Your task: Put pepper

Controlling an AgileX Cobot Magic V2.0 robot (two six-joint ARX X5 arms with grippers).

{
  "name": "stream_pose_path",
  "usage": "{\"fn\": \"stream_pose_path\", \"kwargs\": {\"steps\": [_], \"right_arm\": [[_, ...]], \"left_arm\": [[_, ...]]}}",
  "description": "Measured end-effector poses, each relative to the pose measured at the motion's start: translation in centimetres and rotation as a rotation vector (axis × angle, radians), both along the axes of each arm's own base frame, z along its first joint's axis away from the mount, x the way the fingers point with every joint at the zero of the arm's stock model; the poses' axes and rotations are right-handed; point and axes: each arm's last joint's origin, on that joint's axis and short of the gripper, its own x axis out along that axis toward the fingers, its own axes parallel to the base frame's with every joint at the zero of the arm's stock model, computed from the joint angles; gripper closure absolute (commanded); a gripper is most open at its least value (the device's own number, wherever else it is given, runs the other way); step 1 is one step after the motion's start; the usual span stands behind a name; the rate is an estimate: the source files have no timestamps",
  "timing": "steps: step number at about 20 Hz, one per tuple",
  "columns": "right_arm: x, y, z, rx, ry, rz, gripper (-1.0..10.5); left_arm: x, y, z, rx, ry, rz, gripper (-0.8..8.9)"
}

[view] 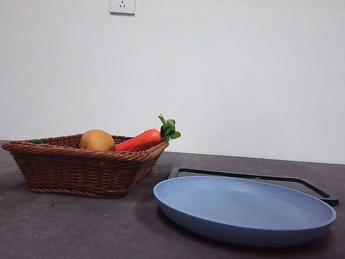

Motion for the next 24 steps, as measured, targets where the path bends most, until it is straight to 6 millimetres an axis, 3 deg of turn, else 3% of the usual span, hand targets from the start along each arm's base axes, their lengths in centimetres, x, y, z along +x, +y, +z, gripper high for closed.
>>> {"fn": "stream_pose_path", "kwargs": {"steps": [6, 14, 17, 21, 22, 24], "right_arm": [[1.1, 0.5, 4.0, -0.073, 0.158, 0.157, 9.4], [2.2, 1.5, 8.0, -0.265, 0.427, 0.359, 9.4], [2.4, 1.7, 8.4, -0.326, 0.522, 0.432, 9.4], [2.6, 1.7, 8.0, -0.357, 0.566, 0.464, 9.3], [2.6, 1.7, 8.0, -0.360, 0.564, 0.465, 9.3], [2.7, 1.7, 8.0, -0.363, 0.555, 0.466, 8.2]], "left_arm": [[1.9, -0.4, 3.7, 0.061, 0.095, -0.157, 8.06], [4.6, -0.8, 6.8, 0.213, 0.281, -0.322, 8.06], [4.6, -1.2, 7.9, 0.264, 0.310, -0.381, 8.07], [4.3, -1.3, 7.9, 0.283, 0.321, -0.406, 8.02], [4.3, -1.3, 7.9, 0.284, 0.325, -0.407, 7.82], [4.3, -1.3, 7.9, 0.284, 0.325, -0.408, 5.86]]}}
